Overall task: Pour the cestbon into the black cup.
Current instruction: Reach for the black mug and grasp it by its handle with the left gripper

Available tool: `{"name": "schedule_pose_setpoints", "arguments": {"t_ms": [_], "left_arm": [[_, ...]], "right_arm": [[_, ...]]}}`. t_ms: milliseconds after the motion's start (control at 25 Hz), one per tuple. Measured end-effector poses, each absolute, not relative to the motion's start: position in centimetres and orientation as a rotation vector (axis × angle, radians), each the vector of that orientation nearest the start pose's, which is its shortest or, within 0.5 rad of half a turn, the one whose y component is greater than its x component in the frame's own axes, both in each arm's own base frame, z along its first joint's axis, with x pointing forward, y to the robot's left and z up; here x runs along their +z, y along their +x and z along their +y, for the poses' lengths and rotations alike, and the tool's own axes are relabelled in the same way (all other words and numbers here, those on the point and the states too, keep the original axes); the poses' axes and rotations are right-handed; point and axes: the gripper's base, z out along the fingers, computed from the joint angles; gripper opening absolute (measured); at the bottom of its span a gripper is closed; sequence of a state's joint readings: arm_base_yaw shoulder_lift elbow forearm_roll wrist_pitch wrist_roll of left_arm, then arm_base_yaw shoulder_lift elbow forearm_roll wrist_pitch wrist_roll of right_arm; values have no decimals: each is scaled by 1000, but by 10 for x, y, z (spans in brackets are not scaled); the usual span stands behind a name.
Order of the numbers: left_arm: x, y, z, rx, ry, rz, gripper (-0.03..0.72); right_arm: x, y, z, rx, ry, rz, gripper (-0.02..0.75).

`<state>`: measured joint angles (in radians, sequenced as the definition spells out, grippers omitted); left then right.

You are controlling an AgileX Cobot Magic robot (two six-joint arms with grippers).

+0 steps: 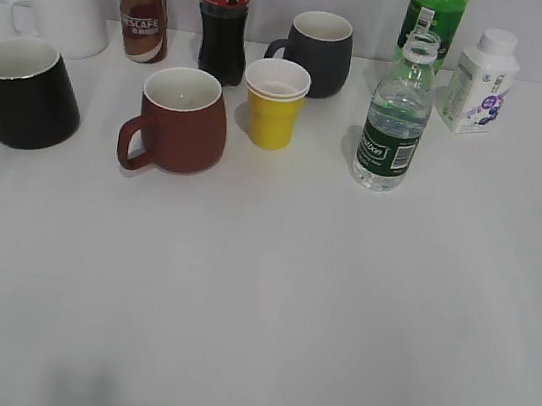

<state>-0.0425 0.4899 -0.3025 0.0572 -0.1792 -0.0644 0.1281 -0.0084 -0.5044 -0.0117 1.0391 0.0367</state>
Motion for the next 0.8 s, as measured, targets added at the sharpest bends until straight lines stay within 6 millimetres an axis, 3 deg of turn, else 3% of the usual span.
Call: {"name": "schedule_pose_setpoints", "arguments": {"t_ms": [200, 360, 520, 800], "left_arm": [[250, 175, -11, -61, 67, 1628, 488], [219, 208, -8, -64, -6, 1668, 476], [187, 225, -4, 1, -28, 1748, 475], [154, 236, -1, 43, -53, 1810, 454]], "right_arm": [[280, -6, -2, 92, -91, 2009, 525], [280, -6, -2, 93, -91, 2009, 525], [280, -6, -2, 93, -91, 2009, 525], [280, -6, -1, 96, -92, 2009, 525]]}}
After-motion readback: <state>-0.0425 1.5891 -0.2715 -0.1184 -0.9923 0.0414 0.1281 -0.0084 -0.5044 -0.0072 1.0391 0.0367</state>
